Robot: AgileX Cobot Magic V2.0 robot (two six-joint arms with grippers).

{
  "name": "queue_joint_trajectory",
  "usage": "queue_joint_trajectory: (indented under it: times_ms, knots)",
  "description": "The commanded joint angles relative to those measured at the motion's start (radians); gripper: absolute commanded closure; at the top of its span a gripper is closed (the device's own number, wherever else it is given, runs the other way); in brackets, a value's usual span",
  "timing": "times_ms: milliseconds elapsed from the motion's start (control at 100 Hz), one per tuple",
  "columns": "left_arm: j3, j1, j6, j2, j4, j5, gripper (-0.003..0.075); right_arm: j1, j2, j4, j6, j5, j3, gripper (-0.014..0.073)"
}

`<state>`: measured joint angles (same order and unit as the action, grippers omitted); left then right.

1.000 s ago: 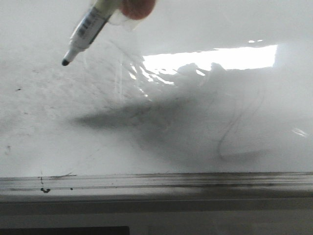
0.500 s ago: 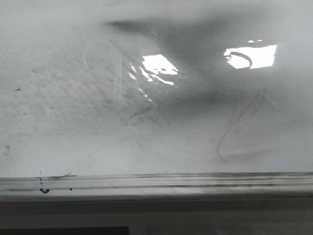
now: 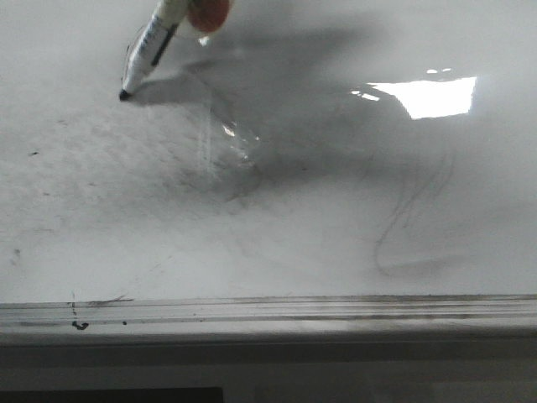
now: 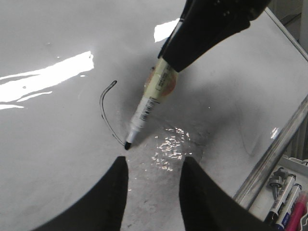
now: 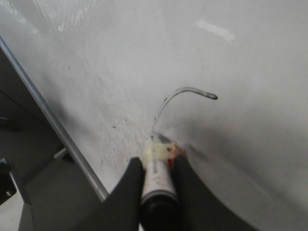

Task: Write number 9 on whiteboard

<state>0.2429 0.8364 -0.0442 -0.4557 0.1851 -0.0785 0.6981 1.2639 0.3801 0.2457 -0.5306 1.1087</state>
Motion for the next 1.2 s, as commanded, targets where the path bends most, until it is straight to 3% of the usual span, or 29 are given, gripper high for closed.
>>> queue_joint_trajectory:
  times_ms: [0, 290, 440, 650, 890, 1190]
  knots:
    - [0.036, 0.000, -0.008, -0.003, -0.012, -0.071, 0.0477, -0.033, -0.055, -0.087, 0.005, 0.043, 0.022, 0.0652]
    - [0.036, 0.000, -0.008, -0.003, -0.012, -0.071, 0.0477, -0.089, -0.062, -0.088, 0.005, 0.018, 0.114, 0.0652]
    - [0.036, 0.000, -0.008, -0.003, -0.012, -0.071, 0.0477, -0.068, -0.064, -0.086, -0.038, -0.106, 0.024, 0.0652]
    - [0.034, 0.002, -0.008, -0.039, -0.012, -0.064, 0.0477, 0.012, -0.073, -0.079, -0.045, -0.071, -0.061, 0.0652]
    - [0.034, 0.047, -0.008, -0.244, 0.020, -0.185, 0.0476, 0.127, -0.077, -0.069, -0.052, -0.065, -0.019, 0.0652]
    - [0.040, 0.060, -0.008, -0.463, 0.044, -0.448, 0.0456, 0.195, -0.074, -0.057, -0.088, -0.036, -0.019, 0.0652]
